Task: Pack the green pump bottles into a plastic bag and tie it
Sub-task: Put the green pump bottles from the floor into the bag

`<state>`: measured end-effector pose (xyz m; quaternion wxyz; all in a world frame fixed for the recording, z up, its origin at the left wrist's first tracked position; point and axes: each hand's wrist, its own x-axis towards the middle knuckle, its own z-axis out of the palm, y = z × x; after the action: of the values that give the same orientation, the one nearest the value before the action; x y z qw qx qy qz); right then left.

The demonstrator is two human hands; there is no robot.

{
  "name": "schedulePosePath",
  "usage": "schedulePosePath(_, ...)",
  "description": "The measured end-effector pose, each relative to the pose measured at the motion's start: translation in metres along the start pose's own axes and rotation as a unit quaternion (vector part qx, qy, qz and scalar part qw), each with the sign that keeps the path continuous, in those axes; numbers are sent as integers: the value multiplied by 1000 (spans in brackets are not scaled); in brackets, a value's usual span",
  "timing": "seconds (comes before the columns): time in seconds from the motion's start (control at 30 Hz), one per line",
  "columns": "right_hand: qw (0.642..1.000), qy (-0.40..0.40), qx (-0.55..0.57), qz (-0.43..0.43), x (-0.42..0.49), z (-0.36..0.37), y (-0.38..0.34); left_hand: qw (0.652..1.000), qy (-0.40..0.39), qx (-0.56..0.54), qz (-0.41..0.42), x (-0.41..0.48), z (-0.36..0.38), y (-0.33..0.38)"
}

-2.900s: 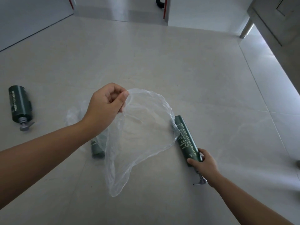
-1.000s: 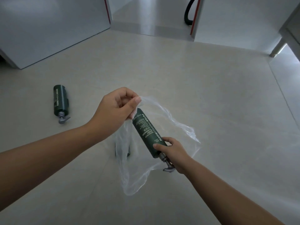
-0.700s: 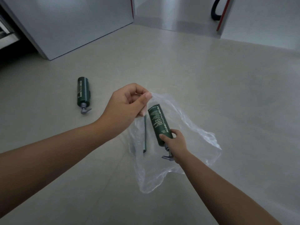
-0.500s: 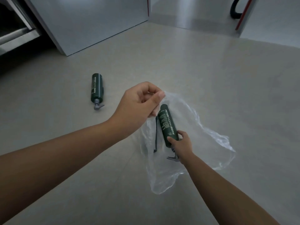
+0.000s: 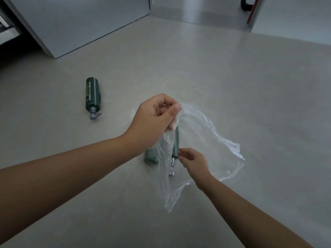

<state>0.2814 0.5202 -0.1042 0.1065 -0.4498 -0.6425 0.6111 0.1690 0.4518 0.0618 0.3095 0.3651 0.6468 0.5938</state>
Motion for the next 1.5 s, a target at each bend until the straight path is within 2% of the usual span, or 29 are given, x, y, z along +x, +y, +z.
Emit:
schedulePosePath(0.23,996,86,11,-25,-45,-42,17,998,-44,31,18,12,34,-5)
schedulePosePath(0.47,983,181,11,38,-63,-80,52,997,-44,42,38,21,54,-9)
schedulePosePath(0.77,980,154,12,126,-56,-85,82,997,-54,42,29,19,55,-15)
schedulePosePath(0.93,980,139,2,140,-50,-75,83,998,-42,43,17,18,47,-15)
schedulePosePath(1.5,957,171,172,161,-31,-54,59,999,-24,27,7,11,35,-11)
